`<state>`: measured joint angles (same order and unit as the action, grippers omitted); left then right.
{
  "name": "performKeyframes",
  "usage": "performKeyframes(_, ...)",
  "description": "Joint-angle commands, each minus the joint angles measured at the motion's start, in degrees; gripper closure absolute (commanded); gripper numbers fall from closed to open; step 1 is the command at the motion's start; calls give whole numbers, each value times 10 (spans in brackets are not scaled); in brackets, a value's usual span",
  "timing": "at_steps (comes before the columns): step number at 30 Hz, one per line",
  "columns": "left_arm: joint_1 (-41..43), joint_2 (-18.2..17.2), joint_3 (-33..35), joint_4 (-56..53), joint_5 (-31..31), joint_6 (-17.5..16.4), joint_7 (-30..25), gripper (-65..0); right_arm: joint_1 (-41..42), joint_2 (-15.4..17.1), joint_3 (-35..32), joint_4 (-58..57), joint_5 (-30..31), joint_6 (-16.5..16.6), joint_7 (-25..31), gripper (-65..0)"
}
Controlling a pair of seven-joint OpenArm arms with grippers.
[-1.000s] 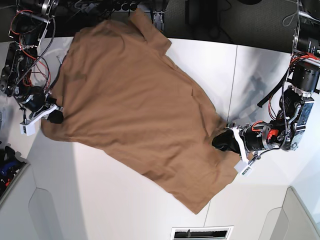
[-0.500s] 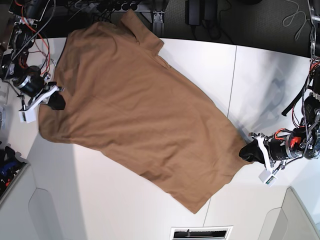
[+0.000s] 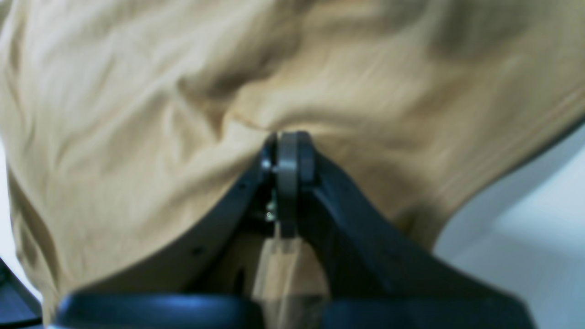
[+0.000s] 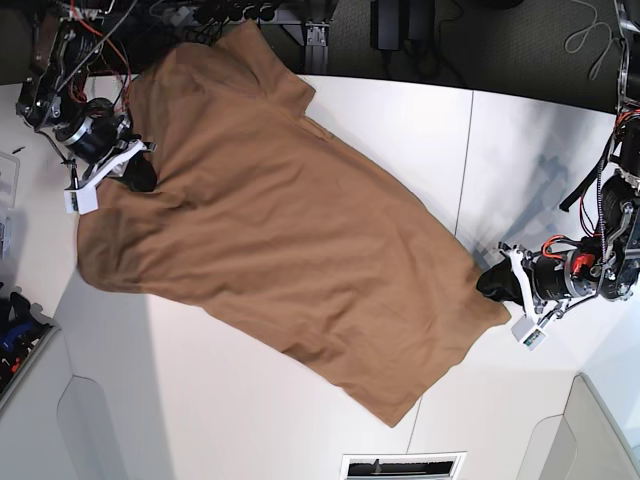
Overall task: Layout the t-shirt on the table in an organized manner, then fold the t-shirt properly
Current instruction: 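Pull the shirt with both grippers to straighten it diagonally, then drag the shirt corners apart with both grippers and release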
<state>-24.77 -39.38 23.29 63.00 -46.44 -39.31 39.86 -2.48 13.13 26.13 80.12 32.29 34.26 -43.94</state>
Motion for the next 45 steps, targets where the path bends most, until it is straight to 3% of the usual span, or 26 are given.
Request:
performKeyframes(1, -16, -11, -5, 6, 4, -7, -12, -142, 23, 14, 2, -19, -23, -15, -8, 0)
performKeyframes(6, -16, -27, -5, -2, 17, -7, -30, -148, 121, 39, 2, -133, -26, -15, 9, 0)
performKeyframes(11, -15, -46, -5, -2, 17, -7, -32, -246, 193, 50, 3, -195, -40, -15, 17, 0)
performKeyframes(14, -11, -50, -5, -2, 13, -7, -30, -256, 202, 55, 3, -187, -26, -15, 17, 0)
performKeyframes(20, 28, -49, -5, -2, 39, -7, -61, -256, 162, 61, 18, -89, 22, -15, 2, 0)
performKeyframes(25, 44, -37, -5, -2, 99, 47, -124, -256, 115, 61, 43, 12, 33, -15, -40, 0)
performKeyframes(31, 44, 1, -5, -2, 143, 53, -129, -256, 39, 61, 70, 83, 90, -14, -69, 0)
performKeyframes(35, 41, 10, -5, -2, 143, 57, -131, -256, -15, 61, 91, 137, 95, -15, -89, 0)
performKeyframes(38, 40, 16, -5, -2, 148, 59, -131, -255, -53, 61, 113, 162, 125, -14, -115, -176)
performKeyframes(40, 38, 21, -5, -2, 148, 73, -131, -253, -75, 61, 130, 171, 130, -14, -121, -222)
performKeyframes(42, 38, 24, -5, -2, 148, 91, -131, -219, -96, 59, 147, 174, 132, -15, -121, -221)
performKeyframes(45, 38, 26, -5, -2, 151, 100, -135, -39, -128, 57, 167, 174, 137, -15, -121, -221)
